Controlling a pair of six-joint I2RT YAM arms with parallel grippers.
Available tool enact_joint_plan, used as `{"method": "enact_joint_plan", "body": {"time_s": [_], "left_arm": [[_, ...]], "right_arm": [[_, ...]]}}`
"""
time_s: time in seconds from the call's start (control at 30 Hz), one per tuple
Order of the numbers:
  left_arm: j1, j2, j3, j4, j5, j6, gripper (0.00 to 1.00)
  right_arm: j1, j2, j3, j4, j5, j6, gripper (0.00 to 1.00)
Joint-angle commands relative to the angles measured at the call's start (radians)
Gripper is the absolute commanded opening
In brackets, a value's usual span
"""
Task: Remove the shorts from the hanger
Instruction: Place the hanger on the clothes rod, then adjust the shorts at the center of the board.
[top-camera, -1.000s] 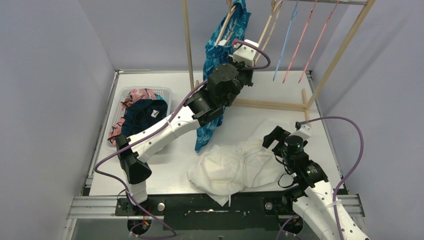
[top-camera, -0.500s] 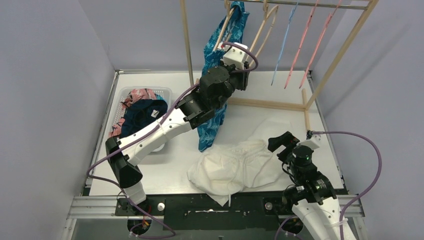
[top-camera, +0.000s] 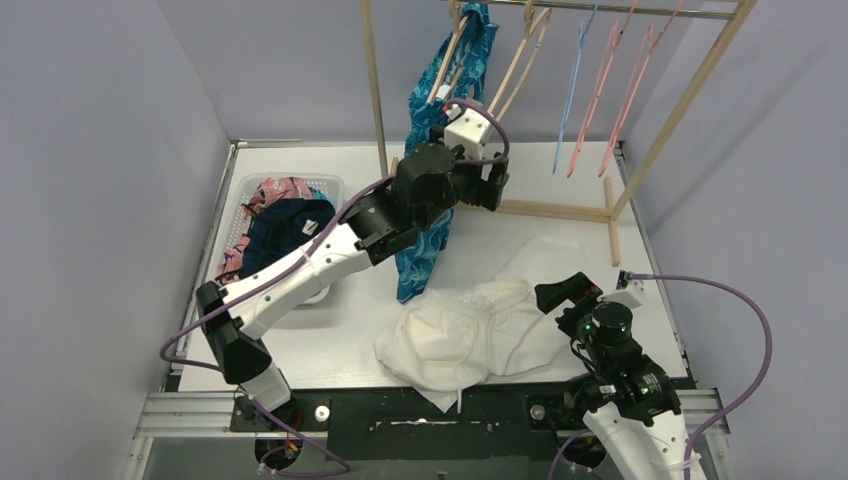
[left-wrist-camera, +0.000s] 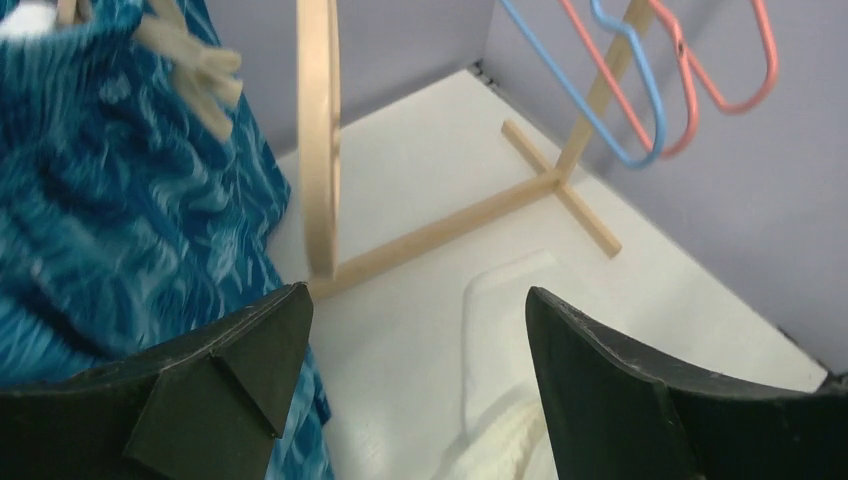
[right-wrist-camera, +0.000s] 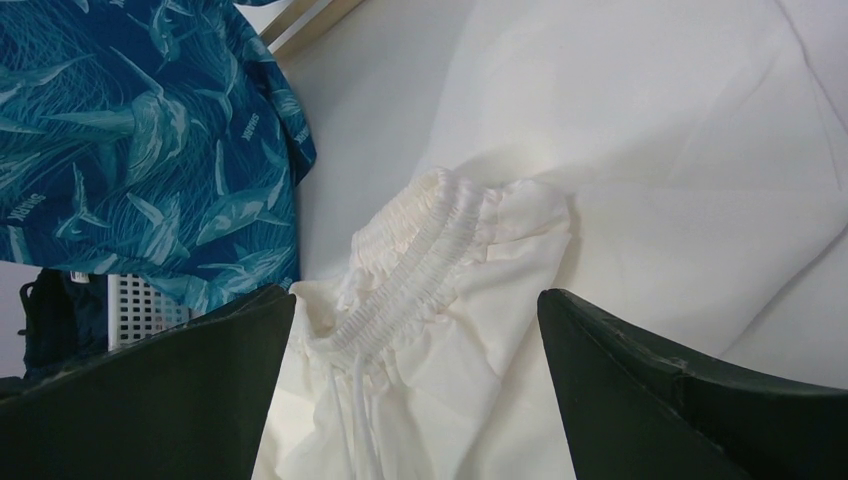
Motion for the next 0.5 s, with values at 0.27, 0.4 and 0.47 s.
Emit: {"method": "enact_joint_plan", "body": {"time_s": [0.27,0.4,0.47], "left_arm": [[0.002,-0.547,-0.493,-0.148,0.235,-0.189,0.80],[-0.001,-0.675,-0.723,-0.044,0.421,-0.258,0.76],[-0.003,-0.696,-0.802,0.017,0.469,-0.298,0.76]], "right_arm": [[-0.003,0.006,0.052,-0.082,-0.005,0.072,0.98],[-0.002,0.013,0.040,-0.125,0.009,0.134,0.98],[-0.002,0.008,0.009,-0.125,0.012,0.171,0.98]]}}
